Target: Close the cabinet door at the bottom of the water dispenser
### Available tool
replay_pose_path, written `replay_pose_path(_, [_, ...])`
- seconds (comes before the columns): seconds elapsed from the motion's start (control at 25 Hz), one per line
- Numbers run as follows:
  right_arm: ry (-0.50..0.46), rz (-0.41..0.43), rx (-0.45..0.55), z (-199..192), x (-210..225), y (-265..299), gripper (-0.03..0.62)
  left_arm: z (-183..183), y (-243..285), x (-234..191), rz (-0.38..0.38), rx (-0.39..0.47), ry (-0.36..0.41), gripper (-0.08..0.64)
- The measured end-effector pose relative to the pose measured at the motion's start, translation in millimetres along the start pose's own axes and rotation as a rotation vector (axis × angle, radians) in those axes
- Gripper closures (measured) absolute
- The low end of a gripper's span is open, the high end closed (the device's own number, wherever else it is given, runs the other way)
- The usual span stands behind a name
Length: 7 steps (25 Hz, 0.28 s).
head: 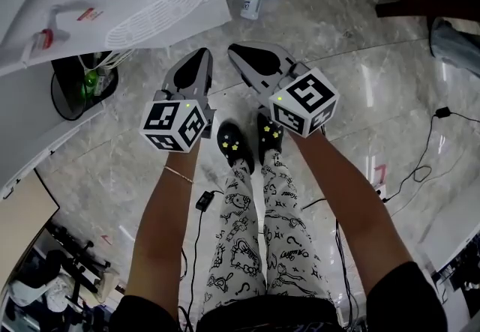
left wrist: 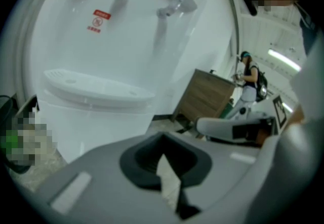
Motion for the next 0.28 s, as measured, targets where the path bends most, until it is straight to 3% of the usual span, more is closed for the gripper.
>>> replay_pose_path(0.28, [0.031,-0.054,-0.009,-8.4,-5.7,-5.4,0.577,-10.2,-11.0,3.7,0.006,-0.034,-0.007,0.565])
Point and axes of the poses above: the fingertips, and each gripper's own axes: y forward along the fingers, x to its right, z out of its top, the point moved 6 cm from there along -y, backward along the fingers, and after that the axes turned 4 degrees about -x, right-handed, at the moved point
